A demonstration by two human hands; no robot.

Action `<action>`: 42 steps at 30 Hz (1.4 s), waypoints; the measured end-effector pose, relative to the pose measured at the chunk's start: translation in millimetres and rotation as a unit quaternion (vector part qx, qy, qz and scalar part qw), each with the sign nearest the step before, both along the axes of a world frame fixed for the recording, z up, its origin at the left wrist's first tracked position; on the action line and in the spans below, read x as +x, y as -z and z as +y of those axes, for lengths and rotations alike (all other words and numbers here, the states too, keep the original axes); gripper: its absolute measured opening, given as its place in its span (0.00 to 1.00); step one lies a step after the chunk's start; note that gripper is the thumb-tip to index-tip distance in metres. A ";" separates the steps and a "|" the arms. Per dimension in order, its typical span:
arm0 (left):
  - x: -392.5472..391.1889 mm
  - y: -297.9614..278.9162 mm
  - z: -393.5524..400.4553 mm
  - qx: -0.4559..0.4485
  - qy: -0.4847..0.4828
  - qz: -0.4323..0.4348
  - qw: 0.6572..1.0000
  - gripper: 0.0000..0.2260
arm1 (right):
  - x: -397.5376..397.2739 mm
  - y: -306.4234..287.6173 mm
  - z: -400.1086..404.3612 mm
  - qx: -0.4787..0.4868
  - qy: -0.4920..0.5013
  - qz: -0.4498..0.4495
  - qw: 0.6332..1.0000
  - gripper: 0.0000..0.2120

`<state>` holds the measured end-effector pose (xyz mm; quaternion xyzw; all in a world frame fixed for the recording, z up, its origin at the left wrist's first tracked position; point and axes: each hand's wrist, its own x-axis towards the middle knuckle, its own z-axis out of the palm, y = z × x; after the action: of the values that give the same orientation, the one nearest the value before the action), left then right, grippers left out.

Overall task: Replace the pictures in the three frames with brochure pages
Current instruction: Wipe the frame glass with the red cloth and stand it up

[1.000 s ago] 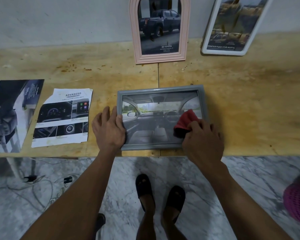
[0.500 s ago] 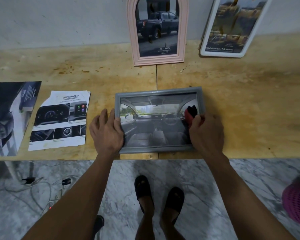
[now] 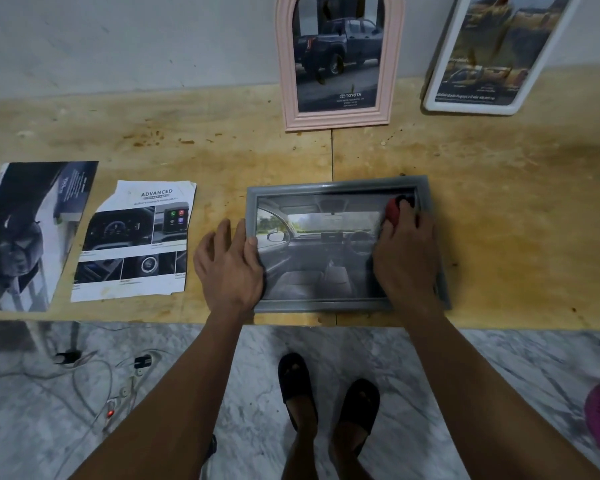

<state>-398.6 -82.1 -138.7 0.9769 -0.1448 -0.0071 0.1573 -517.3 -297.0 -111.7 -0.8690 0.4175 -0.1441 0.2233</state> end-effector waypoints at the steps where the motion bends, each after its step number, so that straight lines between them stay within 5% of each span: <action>1: 0.0 0.1 0.0 0.001 0.001 0.000 1.000 0.24 | 8.8 -0.6 -2.4 0.008 0.003 -0.003 1.000 0.21; 10: -3.2 -0.4 -1.3 -0.009 -0.014 0.015 1.000 0.20 | 61.4 -9.0 29.3 0.075 0.006 -0.030 0.997 0.18; 22: -3.7 -3.6 -1.7 -0.018 -0.019 0.021 0.999 0.22 | 105.2 -7.8 97.6 0.147 -0.196 -0.017 0.969 0.19; 34: 7.5 -9.0 4.2 -0.086 -0.026 0.112 0.990 0.19 | 44.8 -22.6 110.7 0.194 -0.290 0.052 0.936 0.10; 42: -0.9 -3.5 1.8 -0.018 0.002 0.038 0.999 0.21 | -10.1 -23.5 72.6 0.128 -0.256 0.057 0.957 0.13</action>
<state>-399.5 -80.3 -135.2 0.9727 -0.1406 -0.0422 0.1799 -527.4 -224.5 -88.2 -0.9177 0.2084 0.0224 0.3376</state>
